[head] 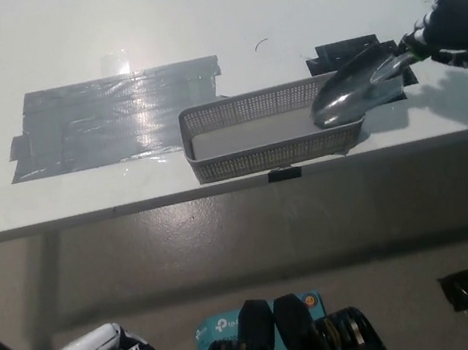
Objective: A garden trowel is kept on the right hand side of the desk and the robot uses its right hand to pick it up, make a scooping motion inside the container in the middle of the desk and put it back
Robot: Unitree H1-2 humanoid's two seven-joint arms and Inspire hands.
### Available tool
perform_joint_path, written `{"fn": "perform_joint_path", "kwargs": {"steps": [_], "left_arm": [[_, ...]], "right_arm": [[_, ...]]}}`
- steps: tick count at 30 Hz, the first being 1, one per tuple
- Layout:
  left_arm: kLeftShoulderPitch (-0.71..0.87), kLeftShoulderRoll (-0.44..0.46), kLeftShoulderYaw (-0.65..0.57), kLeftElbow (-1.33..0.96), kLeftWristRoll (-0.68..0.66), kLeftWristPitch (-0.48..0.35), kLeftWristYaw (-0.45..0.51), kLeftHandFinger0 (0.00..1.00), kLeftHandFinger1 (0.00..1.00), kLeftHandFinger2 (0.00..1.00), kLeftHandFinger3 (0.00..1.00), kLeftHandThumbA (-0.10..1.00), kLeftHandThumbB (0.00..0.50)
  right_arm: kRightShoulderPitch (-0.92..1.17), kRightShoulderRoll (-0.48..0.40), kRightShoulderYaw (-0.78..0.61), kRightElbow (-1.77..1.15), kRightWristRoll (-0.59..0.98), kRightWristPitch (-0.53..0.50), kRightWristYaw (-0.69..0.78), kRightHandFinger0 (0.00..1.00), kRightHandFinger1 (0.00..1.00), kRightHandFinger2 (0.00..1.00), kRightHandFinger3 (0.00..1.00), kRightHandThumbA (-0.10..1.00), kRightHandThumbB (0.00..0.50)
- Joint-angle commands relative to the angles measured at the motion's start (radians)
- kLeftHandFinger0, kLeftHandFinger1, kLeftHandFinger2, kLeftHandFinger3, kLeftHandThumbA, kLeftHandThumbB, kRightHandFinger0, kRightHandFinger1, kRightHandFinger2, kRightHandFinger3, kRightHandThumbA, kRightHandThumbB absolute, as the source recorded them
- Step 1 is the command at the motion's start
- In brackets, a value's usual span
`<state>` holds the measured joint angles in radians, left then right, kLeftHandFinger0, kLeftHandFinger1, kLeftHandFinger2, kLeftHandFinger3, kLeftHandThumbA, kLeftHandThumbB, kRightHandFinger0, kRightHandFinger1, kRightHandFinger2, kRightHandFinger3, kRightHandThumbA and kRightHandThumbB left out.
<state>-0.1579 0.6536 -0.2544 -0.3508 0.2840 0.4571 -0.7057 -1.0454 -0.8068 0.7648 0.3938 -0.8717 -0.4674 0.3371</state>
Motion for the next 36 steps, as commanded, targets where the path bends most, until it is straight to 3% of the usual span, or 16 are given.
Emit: {"fn": "perform_joint_path", "kwargs": {"steps": [1, 3, 8, 11, 12, 14, 15, 18, 20, 21, 23, 25, 28, 29, 31, 36], "left_arm": [[-0.026, 0.026, 0.007, -0.027, -0.001, 0.013, -0.016, 0.68, 0.67, 0.76, 0.83, 1.0, 0.5], [-0.024, 0.025, 0.009, -0.028, -0.004, 0.013, -0.013, 0.68, 0.67, 0.76, 0.83, 1.0, 0.5], [-0.045, 0.015, 0.009, -0.019, -0.002, 0.013, -0.03, 0.69, 0.67, 0.76, 0.82, 1.0, 0.5], [-0.057, 0.019, 0.0, -0.021, 0.01, 0.013, -0.033, 0.71, 0.67, 0.76, 0.83, 1.0, 0.5], [-0.058, 0.017, 0.0, -0.021, 0.012, 0.013, -0.033, 0.7, 0.67, 0.76, 0.83, 1.0, 0.5], [-0.056, 0.011, 0.006, -0.023, 0.008, 0.013, -0.039, 0.7, 0.67, 0.76, 0.83, 1.0, 0.499], [-0.057, 0.01, 0.006, -0.025, 0.009, 0.013, -0.04, 0.7, 0.67, 0.75, 0.82, 1.0, 0.496], [-0.059, 0.007, 0.006, -0.024, 0.005, 0.013, -0.043, 0.7, 0.67, 0.76, 0.83, 1.0, 0.5], [-0.058, 0.007, 0.004, -0.028, 0.005, 0.013, -0.048, 0.7, 0.67, 0.75, 0.83, 1.0, 0.485], [-0.054, 0.005, -0.001, -0.028, 0.003, 0.013, -0.046, 0.7, 0.66, 0.75, 0.83, 1.0, 0.483], [-0.051, 0.002, 0.001, -0.024, -0.004, 0.013, -0.045, 0.71, 0.67, 0.75, 0.84, 1.0, 0.476], [-0.049, 0.001, -0.006, -0.024, -0.001, 0.013, -0.048, 0.71, 0.67, 0.75, 0.83, 1.0, 0.48], [-0.048, -0.002, -0.008, -0.025, 0.018, 0.013, -0.06, 0.72, 0.68, 0.76, 0.86, 1.0, 0.5], [-0.049, -0.005, -0.005, -0.023, 0.02, 0.013, -0.065, 0.72, 0.68, 0.77, 0.87, 1.0, 0.5], [-0.049, -0.007, -0.01, -0.024, 0.023, 0.013, -0.068, 0.73, 0.68, 0.77, 0.86, 1.0, 0.48], [-0.055, -0.018, -0.016, -0.022, 0.038, 0.013, -0.081, 0.75, 0.69, 0.76, 0.86, 1.0, 0.496]], "right_arm": [[-0.044, -0.018, 0.003, -0.052, -0.007, -0.003, -0.014, 0.0, 0.05, 0.42, 0.06, -0.1, 0.003], [-0.035, -0.011, -0.01, -0.066, -0.004, -0.003, 0.027, 0.0, 0.03, 0.42, 0.11, -0.1, 0.017], [-0.028, -0.013, 0.033, -0.061, -0.025, -0.003, -0.044, 0.0, 0.0, 0.39, 0.0, -0.1, 0.11], [-0.003, 0.001, 0.037, -0.068, -0.04, -0.003, -0.06, 0.0, 0.01, 0.4, 0.03, -0.1, 0.076], [0.004, 0.002, 0.042, -0.066, -0.044, -0.003, -0.082, 0.0, 0.0, 0.36, 0.01, -0.1, 0.126], [0.024, 0.007, 0.038, -0.071, -0.048, -0.003, -0.093, 0.0, 0.0, 0.34, 0.0, -0.1, 0.148], [0.033, 0.016, 0.035, -0.073, -0.053, -0.003, -0.088, 0.0, 0.03, 0.37, 0.04, -0.1, 0.087], [0.057, 0.036, 0.01, -0.081, -0.074, -0.003, -0.063, 0.0, 0.04, 0.39, 0.06, -0.1, 0.042], [0.077, 0.094, -0.02, -0.078, -0.062, 0.013, -0.02, 0.0, 0.05, 0.43, 0.18, -0.1, 0.001], [0.088, 0.106, -0.029, -0.067, -0.061, 0.006, -0.033, 0.0, 0.05, 0.43, 0.18, -0.1, 0.0], [0.099, 0.149, -0.058, -0.049, -0.016, 0.028, -0.001, 0.0, 0.0, 0.37, 0.08, -0.1, 0.0], [0.107, 0.189, -0.071, -0.039, -0.03, 0.057, 0.015, 0.0, 0.13, 0.55, 0.05, -0.1, 0.0], [0.116, 0.228, -0.085, -0.032, -0.055, 0.093, 0.033, 0.0, 0.25, 0.65, 0.32, -0.1, 0.0], [0.112, 0.247, -0.084, -0.025, -0.068, 0.111, 0.043, 0.0, 0.25, 0.65, 0.4, -0.1, 0.0], [0.111, 0.273, -0.083, -0.001, -0.074, 0.113, 0.031, 0.0, 0.22, 0.6, 0.38, -0.1, 0.0], [0.081, 0.358, -0.071, 0.092, -0.082, 0.116, 0.001, 0.0, 0.12, 0.49, 0.29, -0.1, 0.001]]}}
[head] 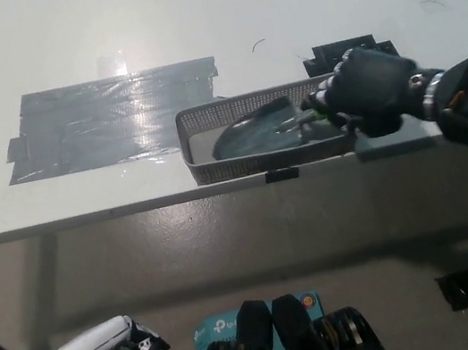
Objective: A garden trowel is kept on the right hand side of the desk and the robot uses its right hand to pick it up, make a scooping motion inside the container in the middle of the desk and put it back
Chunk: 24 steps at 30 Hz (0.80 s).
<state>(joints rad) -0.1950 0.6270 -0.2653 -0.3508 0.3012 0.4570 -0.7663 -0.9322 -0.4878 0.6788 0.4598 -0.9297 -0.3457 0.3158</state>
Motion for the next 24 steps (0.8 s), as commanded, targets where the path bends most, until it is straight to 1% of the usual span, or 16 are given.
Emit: {"fn": "perform_joint_path", "kwargs": {"steps": [1, 3, 5, 7, 8, 10, 11, 13, 14, 16, 17, 19, 20, 21, 22, 24], "left_arm": [[-0.016, 0.008, -0.005, -0.024, 0.024, 0.013, -0.024, 0.75, 0.68, 0.76, 0.86, 1.0, 0.496], [-0.01, 0.008, 0.001, -0.028, 0.017, 0.013, -0.021, 0.74, 0.68, 0.76, 0.85, 1.0, 0.46], [-0.001, 0.007, 0.009, -0.036, 0.023, 0.013, -0.028, 0.73, 0.69, 0.77, 0.85, 1.0, 0.459], [0.001, 0.009, 0.009, -0.034, 0.021, 0.013, -0.028, 0.72, 0.69, 0.77, 0.85, 1.0, 0.459], [0.003, 0.009, 0.01, -0.034, 0.022, 0.013, -0.027, 0.72, 0.68, 0.77, 0.86, 1.0, 0.458], [0.009, 0.008, 0.013, -0.032, 0.018, 0.013, -0.023, 0.71, 0.67, 0.76, 0.85, 1.0, 0.451], [0.013, 0.011, 0.015, -0.033, 0.015, 0.013, -0.021, 0.7, 0.66, 0.75, 0.84, 1.0, 0.446], [0.019, 0.013, 0.017, -0.035, 0.012, 0.013, -0.019, 0.69, 0.66, 0.75, 0.83, 1.0, 0.447], [0.02, 0.01, 0.017, -0.034, 0.016, 0.013, -0.024, 0.71, 0.66, 0.75, 0.83, 1.0, 0.45], [0.023, 0.007, 0.015, -0.03, 0.02, 0.013, -0.027, 0.72, 0.68, 0.76, 0.84, 1.0, 0.452], [0.025, 0.007, 0.014, -0.03, 0.021, 0.013, -0.026, 0.73, 0.68, 0.76, 0.85, 1.0, 0.452], [0.03, 0.001, 0.014, -0.024, 0.033, 0.013, -0.025, 0.74, 0.69, 0.77, 0.87, 1.0, 0.453], [0.032, -0.002, 0.019, -0.022, 0.031, 0.013, -0.028, 0.76, 0.7, 0.77, 0.86, 1.0, 0.451], [0.033, -0.003, 0.022, -0.023, 0.031, 0.013, -0.027, 0.76, 0.7, 0.77, 0.86, 1.0, 0.451], [0.033, -0.004, 0.022, -0.027, 0.033, 0.013, -0.029, 0.77, 0.7, 0.77, 0.85, 1.0, 0.481], [0.035, -0.005, 0.027, -0.032, 0.044, 0.013, -0.039, 0.8, 0.71, 0.77, 0.87, 1.0, 0.47]], "right_arm": [[-0.027, 0.039, 0.013, 0.024, -0.025, -0.006, 0.021, 0.0, 0.12, 0.49, 0.29, -0.1, 0.0], [-0.042, 0.063, 0.016, 0.041, -0.028, -0.012, 0.002, 0.0, 0.08, 0.45, 0.25, -0.1, 0.001], [-0.043, 0.075, 0.007, 0.039, -0.014, 0.006, 0.019, 0.0, 0.07, 0.43, 0.22, -0.1, 0.0], [-0.032, 0.079, -0.02, 0.034, 0.025, 0.026, 0.04, 0.0, 0.08, 0.45, 0.26, -0.1, 0.0], [-0.028, 0.08, -0.039, 0.032, 0.05, 0.047, 0.063, 0.0, 0.11, 0.48, 0.29, -0.1, 0.0], [-0.014, 0.082, -0.098, 0.029, 0.101, 0.1, 0.078, 0.0, 0.14, 0.49, 0.26, -0.1, 0.023], [-0.011, 0.087, -0.131, 0.032, 0.134, 0.124, 0.093, 0.0, 0.15, 0.49, 0.22, -0.1, 0.015], [-0.005, 0.095, -0.164, 0.03, 0.162, 0.147, 0.118, 0.0, 0.18, 0.51, 0.21, -0.1, 0.038], [0.001, 0.097, -0.224, 0.025, 0.22, 0.193, 0.128, 0.0, 0.24, 0.55, 0.22, -0.1, 0.052], [0.013, 0.102, -0.339, 0.016, 0.336, 0.234, 0.136, 0.0, 0.32, 0.61, 0.36, -0.1, 0.121], [0.013, 0.106, -0.357, 0.019, 0.354, 0.236, 0.138, 0.0, 0.32, 0.58, 0.39, -0.1, 0.188], [-0.011, 0.092, -0.428, 0.034, 0.401, 0.254, 0.139, 0.0, 0.39, 0.65, 0.52, -0.1, 0.179], [-0.028, 0.085, -0.44, 0.063, 0.414, 0.225, 0.136, 0.0, 0.36, 0.61, 0.48, -0.1, 0.147], [-0.032, 0.087, -0.444, 0.063, 0.412, 0.225, 0.141, 0.0, 0.35, 0.59, 0.47, -0.1, 0.151], [-0.056, 0.068, -0.457, 0.063, 0.413, 0.222, 0.155, 0.0, 0.32, 0.56, 0.43, -0.1, 0.141], [-0.097, 0.042, -0.474, 0.063, 0.418, 0.223, 0.186, 0.0, 0.26, 0.46, 0.32, -0.1, 0.155]]}}
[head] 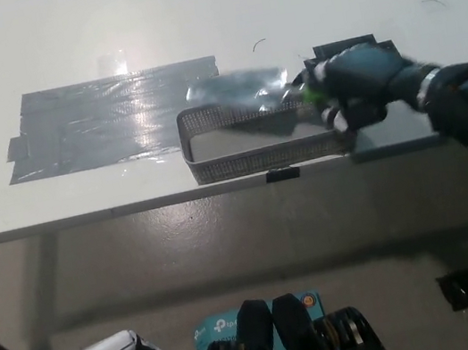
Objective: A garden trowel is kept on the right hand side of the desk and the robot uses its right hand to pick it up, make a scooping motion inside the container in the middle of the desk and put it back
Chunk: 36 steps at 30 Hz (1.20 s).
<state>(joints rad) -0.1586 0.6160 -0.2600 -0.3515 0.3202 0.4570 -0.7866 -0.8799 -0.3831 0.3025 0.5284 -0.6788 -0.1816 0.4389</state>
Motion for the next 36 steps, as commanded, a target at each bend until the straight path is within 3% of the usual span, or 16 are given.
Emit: {"fn": "perform_joint_path", "kwargs": {"steps": [1, 6, 8, 10, 11, 12, 14, 17, 19, 20, 24, 30, 36], "left_arm": [[0.0, 0.005, 0.024, -0.033, 0.024, 0.013, -0.018, 0.8, 0.71, 0.77, 0.87, 1.0, 0.48], [0.003, 0.005, 0.027, -0.028, 0.011, 0.013, -0.011, 0.77, 0.69, 0.77, 0.84, 1.0, 0.468], [0.009, 0.006, 0.026, -0.028, 0.009, 0.013, -0.003, 0.75, 0.68, 0.75, 0.83, 1.0, 0.484], [0.013, 0.005, 0.034, -0.026, 0.004, 0.013, 0.001, 0.74, 0.67, 0.75, 0.83, 1.0, 0.49], [0.013, 0.006, 0.035, -0.025, 0.001, 0.013, 0.001, 0.74, 0.68, 0.76, 0.84, 1.0, 0.496], [0.016, 0.004, 0.04, -0.025, 0.01, 0.013, -0.007, 0.74, 0.68, 0.76, 0.85, 1.0, 0.48], [0.018, 0.003, 0.043, -0.024, 0.015, 0.013, -0.011, 0.75, 0.69, 0.76, 0.85, 1.0, 0.477], [0.03, 0.006, 0.045, -0.033, 0.013, 0.013, -0.004, 0.74, 0.68, 0.75, 0.84, 1.0, 0.491], [0.037, 0.003, 0.053, -0.036, 0.012, 0.013, -0.005, 0.74, 0.68, 0.75, 0.84, 1.0, 0.488], [0.043, 0.001, 0.056, -0.038, 0.01, 0.013, -0.007, 0.76, 0.71, 0.77, 0.84, 1.0, 0.5], [0.056, -0.001, 0.059, -0.047, 0.023, 0.013, -0.006, 0.79, 0.72, 0.78, 0.86, 1.0, 0.5], [0.059, 0.001, 0.063, -0.044, 0.021, 0.013, 0.005, 0.76, 0.71, 0.77, 0.85, 1.0, 0.5], [0.061, 0.001, 0.066, -0.044, 0.02, 0.013, 0.001, 0.77, 0.72, 0.78, 0.86, 1.0, 0.5]], "right_arm": [[-0.167, -0.071, -0.104, -0.016, 0.167, 0.079, 0.082, 0.0, 0.26, 0.46, 0.32, -0.1, 0.176], [-0.291, -0.129, -0.137, -0.019, 0.204, 0.108, 0.154, 0.0, 0.21, 0.39, 0.24, -0.1, 0.211], [-0.333, -0.147, -0.14, -0.008, 0.205, 0.098, 0.154, 0.0, 0.14, 0.3, 0.15, -0.1, 0.216], [-0.363, -0.16, -0.143, -0.015, 0.194, 0.139, 0.163, 0.0, 0.17, 0.33, 0.17, -0.1, 0.209], [-0.372, -0.165, -0.145, -0.011, 0.195, 0.149, 0.164, 0.0, 0.18, 0.32, 0.15, -0.1, 0.235], [-0.376, -0.184, -0.141, 0.02, 0.178, 0.133, 0.145, 0.0, 0.23, 0.39, 0.17, -0.1, 0.27], [-0.377, -0.19, -0.133, 0.035, 0.175, 0.122, 0.135, 0.0, 0.29, 0.45, 0.19, -0.1, 0.271], [-0.311, -0.216, -0.107, 0.155, 0.155, 0.036, 0.063, 0.0, 0.22, 0.35, 0.16, -0.1, 0.159], [-0.289, -0.218, -0.089, 0.217, 0.139, -0.008, 0.018, 0.0, 0.26, 0.37, 0.14, -0.1, 0.075], [-0.247, -0.212, -0.069, 0.255, 0.111, 0.005, -0.012, 0.0, 0.33, 0.45, 0.19, -0.1, 0.003], [-0.19, -0.187, 0.01, 0.353, 0.054, 0.002, -0.076, 0.0, 0.33, 0.46, 0.21, -0.1, 0.0], [-0.144, -0.142, 0.092, 0.467, 0.013, 0.037, -0.16, 0.01, 0.45, 0.65, 0.35, -0.1, 0.0], [-0.112, -0.113, 0.101, 0.478, 0.023, 0.077, -0.2, 0.01, 0.47, 0.68, 0.41, -0.1, 0.0]]}}
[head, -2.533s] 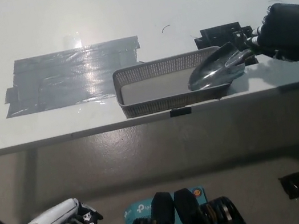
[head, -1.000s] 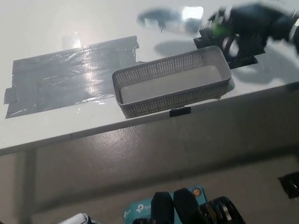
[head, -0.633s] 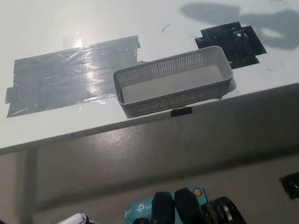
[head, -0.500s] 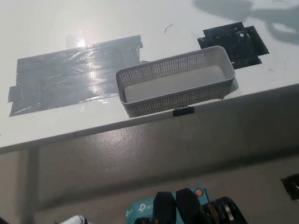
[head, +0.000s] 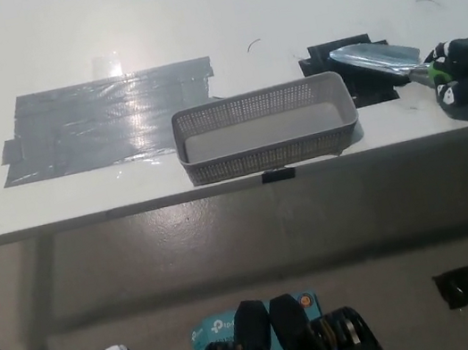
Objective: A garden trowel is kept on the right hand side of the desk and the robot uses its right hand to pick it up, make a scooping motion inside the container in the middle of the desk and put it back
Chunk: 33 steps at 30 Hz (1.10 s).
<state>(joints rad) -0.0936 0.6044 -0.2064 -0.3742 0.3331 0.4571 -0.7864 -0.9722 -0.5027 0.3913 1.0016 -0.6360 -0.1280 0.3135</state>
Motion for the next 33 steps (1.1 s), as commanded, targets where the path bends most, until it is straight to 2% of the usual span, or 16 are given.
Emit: {"fn": "perform_joint_path", "kwargs": {"steps": [1, 2, 3, 4, 5, 6, 7, 8, 9, 10, 11, 12, 13, 16, 19, 33], "left_arm": [[-0.004, 0.014, 0.01, -0.023, 0.009, 0.013, 0.006, 0.77, 0.72, 0.78, 0.86, 1.0, 0.5], [-0.005, 0.017, 0.006, -0.022, 0.004, 0.013, 0.012, 0.76, 0.72, 0.78, 0.85, 1.0, 0.493], [-0.006, 0.019, 0.004, -0.02, -0.004, 0.013, 0.017, 0.76, 0.72, 0.78, 0.85, 1.0, 0.493], [-0.006, 0.02, 0.003, -0.019, -0.02, 0.01, 0.023, 0.74, 0.7, 0.78, 0.84, 1.0, 0.474], [0.0, 0.021, 0.003, -0.021, -0.016, 0.013, 0.02, 0.74, 0.7, 0.78, 0.84, 1.0, 0.487], [0.011, 0.023, 0.001, -0.028, -0.004, 0.013, 0.022, 0.74, 0.7, 0.78, 0.84, 1.0, 0.489], [0.012, 0.023, 0.0, -0.027, -0.003, 0.013, 0.022, 0.73, 0.7, 0.78, 0.84, 1.0, 0.497], [0.014, 0.023, -0.002, -0.026, 0.001, 0.013, 0.021, 0.73, 0.7, 0.78, 0.84, 1.0, 0.499], [0.015, 0.022, 0.0, -0.028, 0.002, 0.013, 0.013, 0.75, 0.71, 0.79, 0.85, 1.0, 0.498], [0.015, 0.023, -0.001, -0.029, 0.005, 0.013, 0.011, 0.75, 0.72, 0.79, 0.85, 1.0, 0.499], [0.014, 0.02, 0.004, -0.024, -0.005, 0.013, 0.006, 0.76, 0.72, 0.79, 0.83, 1.0, 0.5], [0.014, 0.019, 0.003, -0.024, -0.004, 0.013, 0.005, 0.76, 0.72, 0.79, 0.83, 1.0, 0.5], [0.016, 0.019, 0.007, -0.021, -0.004, 0.013, 0.004, 0.75, 0.71, 0.78, 0.81, 1.0, 0.492], [0.016, 0.02, 0.01, -0.021, 0.002, 0.013, -0.001, 0.76, 0.71, 0.77, 0.8, 1.0, 0.5], [0.016, 0.027, 0.004, -0.024, 0.009, 0.013, 0.001, 0.74, 0.69, 0.75, 0.78, 1.0, 0.5], [0.018, 0.034, 0.01, -0.032, 0.016, 0.013, -0.008, 0.73, 0.68, 0.73, 0.75, 1.0, 0.5]], "right_arm": [[-0.014, 0.011, 0.011, 0.009, -0.02, 0.018, -0.102, 0.04, 0.49, 0.69, 0.42, -0.1, 0.0], [-0.008, 0.015, 0.011, 0.005, -0.023, 0.02, -0.128, 0.1, 0.56, 0.78, 0.56, -0.1, 0.019], [-0.001, 0.02, 0.011, -0.001, -0.027, 0.024, -0.155, 0.14, 0.56, 0.75, 0.57, -0.1, 0.004], [0.0, 0.024, 0.018, -0.001, -0.037, 0.03, -0.172, 0.3, 0.64, 0.75, 0.65, -0.1, 0.0], [0.009, 0.027, 0.022, -0.018, -0.045, 0.027, -0.196, 0.34, 0.59, 0.66, 0.8, -0.1, 0.0], [0.008, 0.032, 0.037, -0.014, -0.06, 0.024, -0.212, 0.25, 0.49, 0.59, 1.0, -0.1, 0.003], [0.008, 0.032, 0.039, -0.02, -0.06, 0.035, -0.206, 0.22, 0.46, 0.59, 1.0, -0.07, 0.029], [0.013, 0.032, 0.04, -0.031, -0.06, 0.051, -0.195, 0.22, 0.47, 0.59, 1.0, -0.04, 0.003], [0.012, 0.029, 0.049, -0.062, -0.069, 0.102, -0.148, 0.97, 1.0, 1.0, 1.0, 0.19, 0.033], [0.016, 0.028, 0.048, -0.077, -0.066, 0.122, -0.131, 1.0, 1.0, 1.0, 1.0, 0.24, 0.061], [0.013, 0.022, 0.073, -0.121, -0.103, 0.193, -0.08, 1.0, 1.0, 1.0, 1.0, 0.53, 0.267], [0.015, 0.022, 0.075, -0.123, -0.102, 0.196, -0.08, 1.0, 1.0, 1.0, 1.0, 0.54, 0.277], [0.009, 0.019, 0.083, -0.151, -0.105, 0.239, -0.031, 1.0, 1.0, 1.0, 1.0, 0.7, 0.482], [-0.024, 0.005, 0.058, -0.187, -0.039, 0.302, 0.099, 1.0, 1.0, 1.0, 1.0, 0.91, 0.5], [-0.045, -0.02, 0.038, -0.223, -0.004, 0.315, 0.174, 1.0, 1.0, 1.0, 1.0, 0.96, 0.5], [0.157, -0.231, -0.13, -0.937, 0.14, 0.48, 0.395, 1.0, 1.0, 1.0, 1.0, 0.85, 0.5]]}}
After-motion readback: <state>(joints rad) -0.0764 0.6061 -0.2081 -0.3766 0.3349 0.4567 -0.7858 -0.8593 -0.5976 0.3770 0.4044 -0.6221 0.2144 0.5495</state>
